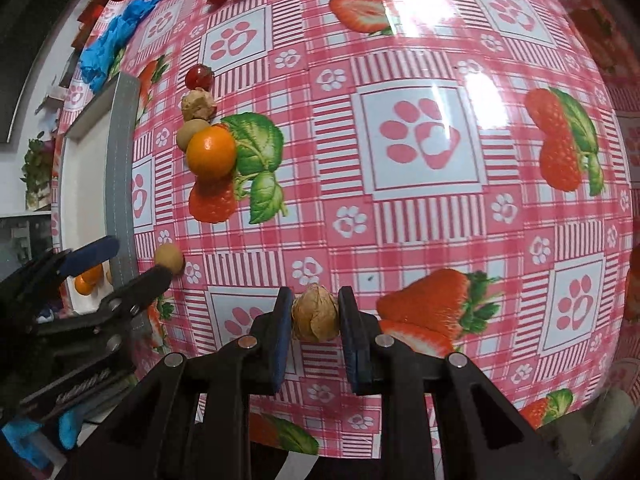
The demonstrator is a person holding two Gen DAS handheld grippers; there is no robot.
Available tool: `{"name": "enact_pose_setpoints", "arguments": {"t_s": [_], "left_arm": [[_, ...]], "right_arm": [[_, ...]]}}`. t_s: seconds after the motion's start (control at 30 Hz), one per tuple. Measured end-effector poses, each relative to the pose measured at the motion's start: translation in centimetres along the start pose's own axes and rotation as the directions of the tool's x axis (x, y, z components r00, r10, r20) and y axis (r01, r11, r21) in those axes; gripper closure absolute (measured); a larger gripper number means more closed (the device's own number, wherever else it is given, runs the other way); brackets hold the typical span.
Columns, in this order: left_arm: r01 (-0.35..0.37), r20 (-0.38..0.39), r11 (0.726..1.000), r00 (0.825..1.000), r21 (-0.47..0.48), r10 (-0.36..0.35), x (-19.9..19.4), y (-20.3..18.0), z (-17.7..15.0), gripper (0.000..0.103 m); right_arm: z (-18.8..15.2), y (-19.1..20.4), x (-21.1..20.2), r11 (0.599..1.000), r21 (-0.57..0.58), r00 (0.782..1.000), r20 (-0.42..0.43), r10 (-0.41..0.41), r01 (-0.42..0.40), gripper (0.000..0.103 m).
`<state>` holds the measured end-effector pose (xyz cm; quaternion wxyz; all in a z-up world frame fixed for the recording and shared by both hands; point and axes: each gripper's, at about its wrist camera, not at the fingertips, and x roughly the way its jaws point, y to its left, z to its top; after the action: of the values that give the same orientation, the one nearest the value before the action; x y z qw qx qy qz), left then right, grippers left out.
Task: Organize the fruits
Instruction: 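Lift the husked fruit with the right gripper while the left gripper grasps a tan round fruit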
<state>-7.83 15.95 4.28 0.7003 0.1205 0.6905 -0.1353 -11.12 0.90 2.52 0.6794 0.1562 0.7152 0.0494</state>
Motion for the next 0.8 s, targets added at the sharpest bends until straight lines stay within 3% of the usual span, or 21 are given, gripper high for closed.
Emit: {"name": "enact_pose_setpoints", "arguments": {"t_s": [0.47,0.53,0.6,0.63,0.67,0.8], "left_arm": [[-0.041,-0.072,0.999,0.997,-0.033,0.039,3.5,-1.6,0.4,0.033],[-0.030,-0.077,0.999,0.997,-0.041,0.027,3.6,-1.5,0.3,0.048],[-0.026,-0.068,0.999,0.997,-0.045,0.023,3.7,-1.3,0.4,0.055],[-0.021,-0.058,0.999,0.998,-0.043,0.019,3.6,-1.2,0.3,0.069],[-0.015,-0.054,0.999,0.998,-0.038,0.013,3.6,-1.2,0.2,0.074],[0.026,-0.034,0.997,0.999,-0.067,-0.028,2.9,-0.4,0.1,0.074]], "right_arm": [[-1.9,-1.9,-1.9,1.000,0.021,1.000,0.001,0.005,-0.006,0.078],[-2.0,-2.0,-2.0,1.000,0.022,1.000,0.002,0.003,-0.003,0.078],[-2.2,-2.2,-2.2,1.000,0.026,1.000,0.003,-0.003,0.003,0.078],[-2.3,-2.3,-2.2,1.000,0.029,1.000,0.004,-0.003,0.003,0.078],[-2.3,-2.5,-2.3,0.999,0.032,1.000,0.004,-0.003,0.003,0.078],[-2.4,-2.6,-2.3,0.999,0.039,1.000,0.005,-0.007,0.007,0.078]]}}
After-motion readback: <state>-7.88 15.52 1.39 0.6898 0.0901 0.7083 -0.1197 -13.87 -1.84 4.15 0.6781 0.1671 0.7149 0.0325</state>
